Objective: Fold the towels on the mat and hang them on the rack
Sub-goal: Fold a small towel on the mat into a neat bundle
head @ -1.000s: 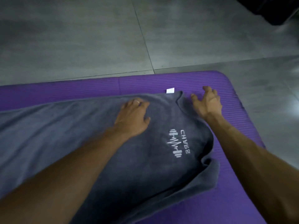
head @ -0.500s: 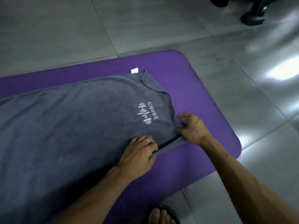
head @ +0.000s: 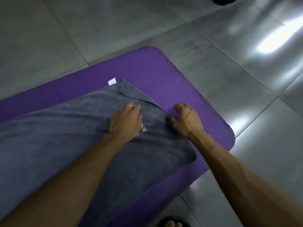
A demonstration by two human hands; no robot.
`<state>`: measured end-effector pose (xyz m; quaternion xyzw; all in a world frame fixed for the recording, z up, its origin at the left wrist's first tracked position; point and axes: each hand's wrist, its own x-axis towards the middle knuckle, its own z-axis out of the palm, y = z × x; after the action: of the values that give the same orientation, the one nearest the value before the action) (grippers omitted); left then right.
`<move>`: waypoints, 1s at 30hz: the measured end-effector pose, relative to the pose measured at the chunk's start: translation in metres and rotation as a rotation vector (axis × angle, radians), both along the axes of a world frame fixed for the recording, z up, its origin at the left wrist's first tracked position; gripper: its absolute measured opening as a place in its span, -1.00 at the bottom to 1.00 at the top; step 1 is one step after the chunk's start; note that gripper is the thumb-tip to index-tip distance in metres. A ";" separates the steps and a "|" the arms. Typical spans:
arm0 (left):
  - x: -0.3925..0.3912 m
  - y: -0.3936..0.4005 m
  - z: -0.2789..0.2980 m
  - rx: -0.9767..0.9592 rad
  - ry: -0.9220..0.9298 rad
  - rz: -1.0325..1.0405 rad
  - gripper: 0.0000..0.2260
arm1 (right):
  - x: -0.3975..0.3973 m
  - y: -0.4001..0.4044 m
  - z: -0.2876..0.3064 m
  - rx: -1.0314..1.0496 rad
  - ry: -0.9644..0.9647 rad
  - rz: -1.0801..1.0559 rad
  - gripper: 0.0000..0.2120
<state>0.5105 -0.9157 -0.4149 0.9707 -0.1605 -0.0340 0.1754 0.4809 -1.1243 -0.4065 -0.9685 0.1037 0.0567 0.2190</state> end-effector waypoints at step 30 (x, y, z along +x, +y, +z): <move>0.198 -0.048 -0.007 0.057 -0.010 -0.078 -0.87 | 0.082 0.005 -0.023 0.014 0.083 -0.102 -0.74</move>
<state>0.7089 -0.9632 -0.4222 0.9685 -0.1983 -0.0403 0.1454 0.5631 -1.1197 -0.4297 -0.9573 0.1613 0.0864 0.2240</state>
